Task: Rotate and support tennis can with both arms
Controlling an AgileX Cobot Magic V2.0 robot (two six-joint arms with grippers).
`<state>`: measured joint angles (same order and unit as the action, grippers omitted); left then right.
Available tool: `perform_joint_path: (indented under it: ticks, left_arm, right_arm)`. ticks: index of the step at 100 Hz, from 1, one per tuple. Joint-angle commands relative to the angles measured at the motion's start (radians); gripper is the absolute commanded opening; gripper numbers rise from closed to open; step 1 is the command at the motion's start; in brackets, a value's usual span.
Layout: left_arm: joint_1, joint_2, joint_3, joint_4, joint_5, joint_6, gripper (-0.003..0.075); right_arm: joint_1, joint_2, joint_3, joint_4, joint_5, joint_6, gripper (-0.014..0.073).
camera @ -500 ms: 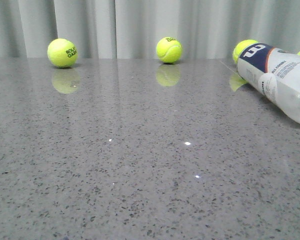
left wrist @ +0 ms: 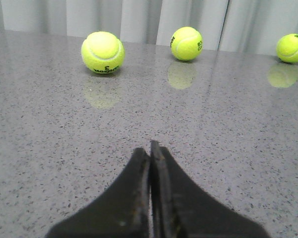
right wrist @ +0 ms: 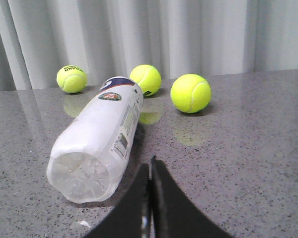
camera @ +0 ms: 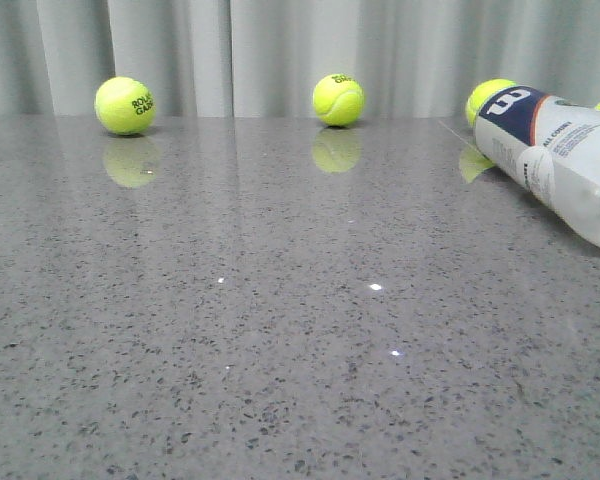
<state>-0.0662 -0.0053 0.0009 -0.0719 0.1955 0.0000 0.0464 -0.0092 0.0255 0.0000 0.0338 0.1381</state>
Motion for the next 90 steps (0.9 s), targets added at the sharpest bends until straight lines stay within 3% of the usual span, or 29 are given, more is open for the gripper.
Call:
perform_joint_path:
  ticks: [1,19,52,90]
  left_arm:
    - [0.001,-0.034,0.045,-0.009,-0.076,-0.012,-0.0019]
    - [0.001,-0.034,0.045,-0.009,-0.076,-0.012,-0.0019]
    - [0.001,-0.034,0.045,-0.009,-0.076,-0.012,-0.0019]
    - [0.001,-0.034,0.045,-0.009,-0.076,-0.012,-0.0019]
  right_arm:
    - [-0.005,-0.013,-0.003,-0.011,-0.076,-0.007,-0.0061]
    - [-0.004,0.03,-0.102,-0.011,0.024,-0.007,-0.0061]
    - [-0.004,0.294,-0.458,-0.011,0.366,-0.007,-0.0061]
    - [-0.004,0.679,-0.753,0.0,0.508,-0.008,-0.0055]
